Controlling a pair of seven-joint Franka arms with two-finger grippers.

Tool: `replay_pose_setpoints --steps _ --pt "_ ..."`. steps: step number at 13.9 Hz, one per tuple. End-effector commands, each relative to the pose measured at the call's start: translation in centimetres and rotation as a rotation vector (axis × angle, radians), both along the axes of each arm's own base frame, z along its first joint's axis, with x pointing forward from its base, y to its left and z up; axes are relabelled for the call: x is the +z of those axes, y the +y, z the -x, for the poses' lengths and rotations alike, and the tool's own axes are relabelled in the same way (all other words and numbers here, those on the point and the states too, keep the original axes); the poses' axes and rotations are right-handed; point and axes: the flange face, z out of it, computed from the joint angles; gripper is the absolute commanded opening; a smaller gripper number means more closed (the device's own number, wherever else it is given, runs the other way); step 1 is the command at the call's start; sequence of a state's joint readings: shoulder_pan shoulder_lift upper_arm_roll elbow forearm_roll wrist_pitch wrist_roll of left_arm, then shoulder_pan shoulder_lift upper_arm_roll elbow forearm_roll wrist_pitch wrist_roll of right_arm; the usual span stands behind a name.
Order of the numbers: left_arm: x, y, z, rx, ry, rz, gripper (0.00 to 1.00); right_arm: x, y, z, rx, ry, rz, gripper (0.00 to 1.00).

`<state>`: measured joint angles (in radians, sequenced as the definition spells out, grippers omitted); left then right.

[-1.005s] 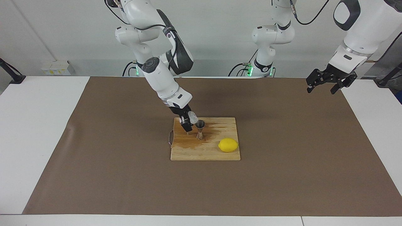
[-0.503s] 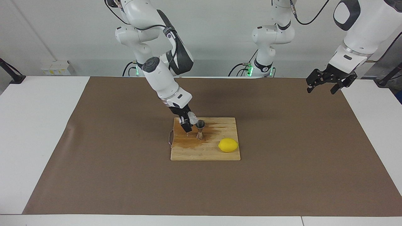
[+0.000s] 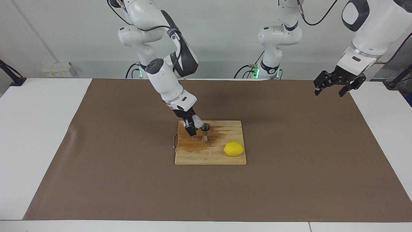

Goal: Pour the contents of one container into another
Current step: 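Tilt the white cup with the right gripper to pour into the metal cup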

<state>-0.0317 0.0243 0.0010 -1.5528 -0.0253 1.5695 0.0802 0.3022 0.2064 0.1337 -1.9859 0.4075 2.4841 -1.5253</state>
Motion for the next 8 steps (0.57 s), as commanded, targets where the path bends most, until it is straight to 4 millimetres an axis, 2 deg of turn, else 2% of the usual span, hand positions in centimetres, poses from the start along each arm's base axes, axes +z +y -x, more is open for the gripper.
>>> replay_pose_setpoints --steps 1,8 --pt "0.04 0.35 0.88 -0.001 -0.002 -0.014 1.00 0.14 0.09 0.26 -0.012 -0.015 0.013 0.00" --pt "0.12 0.36 0.93 -0.001 -0.003 -0.014 1.00 0.29 0.49 0.34 -0.013 -0.026 0.010 0.00"
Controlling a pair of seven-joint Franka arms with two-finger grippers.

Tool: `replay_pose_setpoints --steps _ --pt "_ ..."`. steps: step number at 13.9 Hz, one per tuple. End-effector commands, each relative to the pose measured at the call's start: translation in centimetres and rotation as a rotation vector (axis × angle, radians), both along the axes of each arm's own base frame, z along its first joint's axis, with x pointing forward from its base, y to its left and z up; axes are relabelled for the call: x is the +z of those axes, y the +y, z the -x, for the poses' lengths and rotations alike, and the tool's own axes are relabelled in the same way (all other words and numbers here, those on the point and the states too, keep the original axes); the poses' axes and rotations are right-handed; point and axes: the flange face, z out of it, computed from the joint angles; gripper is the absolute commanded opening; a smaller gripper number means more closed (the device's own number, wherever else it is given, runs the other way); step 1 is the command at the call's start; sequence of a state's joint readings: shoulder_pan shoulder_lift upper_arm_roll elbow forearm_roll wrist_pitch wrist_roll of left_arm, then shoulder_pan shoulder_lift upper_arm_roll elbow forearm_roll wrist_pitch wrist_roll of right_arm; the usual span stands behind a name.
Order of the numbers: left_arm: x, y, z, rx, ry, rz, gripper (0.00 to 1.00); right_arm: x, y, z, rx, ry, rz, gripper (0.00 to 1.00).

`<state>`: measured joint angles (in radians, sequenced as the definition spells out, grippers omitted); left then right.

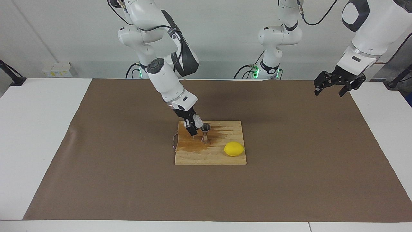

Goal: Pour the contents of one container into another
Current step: 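Tilt the white cup with the right gripper to pour into the metal cup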

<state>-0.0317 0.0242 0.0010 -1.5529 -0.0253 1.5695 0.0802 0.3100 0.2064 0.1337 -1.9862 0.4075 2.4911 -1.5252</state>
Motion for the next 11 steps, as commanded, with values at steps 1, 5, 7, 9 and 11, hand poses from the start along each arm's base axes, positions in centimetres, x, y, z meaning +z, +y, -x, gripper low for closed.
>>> replay_pose_setpoints --steps 1,5,7,9,11 --pt "0.12 0.36 0.93 0.000 -0.003 -0.014 1.00 0.22 0.17 0.18 -0.019 -0.021 0.010 0.00" --pt "0.12 0.36 0.93 0.000 -0.003 -0.014 1.00 0.46 0.98 0.44 -0.006 -0.026 0.008 0.00" --pt "0.12 0.36 0.93 -0.001 -0.004 -0.014 1.00 0.37 0.98 0.43 -0.009 -0.024 0.008 0.00" --pt "0.12 0.36 0.93 -0.001 -0.004 -0.014 1.00 0.37 0.98 0.43 -0.008 -0.024 0.009 0.00" --pt "0.12 0.36 0.93 0.000 -0.003 -0.014 1.00 0.38 0.98 0.42 -0.009 -0.026 0.009 0.00"
